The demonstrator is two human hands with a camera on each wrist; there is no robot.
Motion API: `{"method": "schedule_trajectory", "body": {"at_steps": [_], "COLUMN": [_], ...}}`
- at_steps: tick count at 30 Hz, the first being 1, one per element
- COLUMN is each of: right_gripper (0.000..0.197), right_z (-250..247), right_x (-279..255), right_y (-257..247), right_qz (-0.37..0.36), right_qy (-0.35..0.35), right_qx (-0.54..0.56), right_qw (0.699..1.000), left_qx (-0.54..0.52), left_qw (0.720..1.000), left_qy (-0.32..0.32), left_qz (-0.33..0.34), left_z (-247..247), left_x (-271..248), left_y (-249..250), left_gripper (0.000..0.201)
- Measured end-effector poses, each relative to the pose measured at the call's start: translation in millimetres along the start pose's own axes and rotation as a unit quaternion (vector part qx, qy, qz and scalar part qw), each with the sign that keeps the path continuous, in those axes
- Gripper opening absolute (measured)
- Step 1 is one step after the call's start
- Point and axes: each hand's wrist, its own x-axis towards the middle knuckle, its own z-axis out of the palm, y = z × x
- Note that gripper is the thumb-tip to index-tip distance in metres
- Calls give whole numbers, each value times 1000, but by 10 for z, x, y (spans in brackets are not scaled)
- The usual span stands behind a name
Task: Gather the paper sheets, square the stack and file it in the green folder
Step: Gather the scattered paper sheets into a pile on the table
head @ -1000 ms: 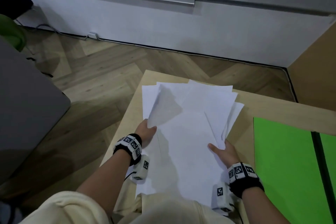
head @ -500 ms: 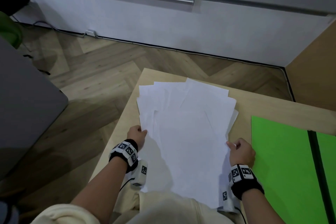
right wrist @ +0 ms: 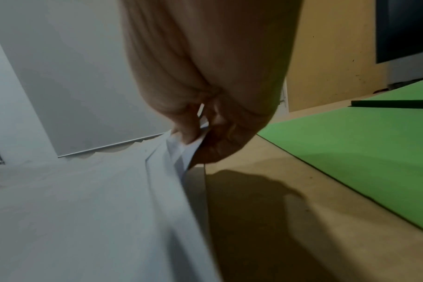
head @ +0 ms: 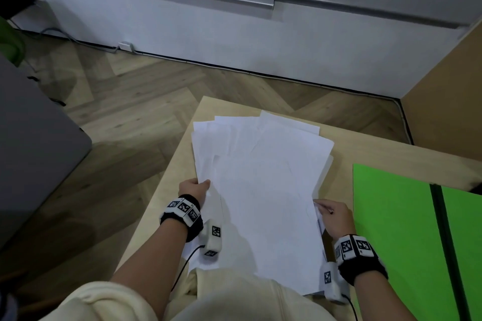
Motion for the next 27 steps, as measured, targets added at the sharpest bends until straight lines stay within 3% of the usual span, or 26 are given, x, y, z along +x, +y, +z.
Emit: {"method": "schedule_trajectory", "body": {"at_steps": [3, 6, 8, 11, 14, 16, 18, 20, 22, 23, 25, 27], "right_gripper": [31, 32, 34, 36, 38, 39, 36, 26, 18, 13, 23, 25], "right_z": [-73, -163, -204, -194, -152, -160, -77, 79, 209, 216, 199, 180], "right_x": [-8, -4, -10, -69, -188, -252, -268, -260, -248, -246, -196, -163], "right_y": [-21, 3, 26, 60, 50, 47, 77, 123, 132, 100, 49, -53], "right_qz": [34, 83, 111, 154, 202, 263, 295, 239, 170, 149, 138, 142], "right_qy": [129, 253, 301, 352, 395, 355, 245, 107, 19, -4, -38, -18], "right_qx": [8, 55, 89, 130, 191, 249, 223, 134, 36, -6, -37, -10], "right_qw": [991, 962, 943, 914, 875, 862, 896, 956, 985, 989, 989, 990], "left_qx": [-29, -47, -47, -37, -37, -24, -8, 4, 29, 41, 67, 94], "left_qw": [999, 998, 998, 999, 999, 998, 996, 992, 991, 991, 990, 988], "left_qy": [7, 25, 27, 30, 34, 59, 94, 123, 125, 118, 116, 114], "left_qz": [-21, -34, -31, -27, -17, -16, -5, 16, 40, 41, 48, 55], "left_z": [-13, -46, -51, -41, -41, -38, -16, 18, 45, 55, 56, 65], "left_x": [-17, -6, -20, -63, 60, 21, -79, -191, -267, -282, -293, -292], "left_y": [40, 63, 59, 40, -70, -73, -43, -23, -18, -12, 0, 17], "left_gripper": [28, 37, 33, 7, 10, 14, 24, 43, 51, 52, 52, 55]}}
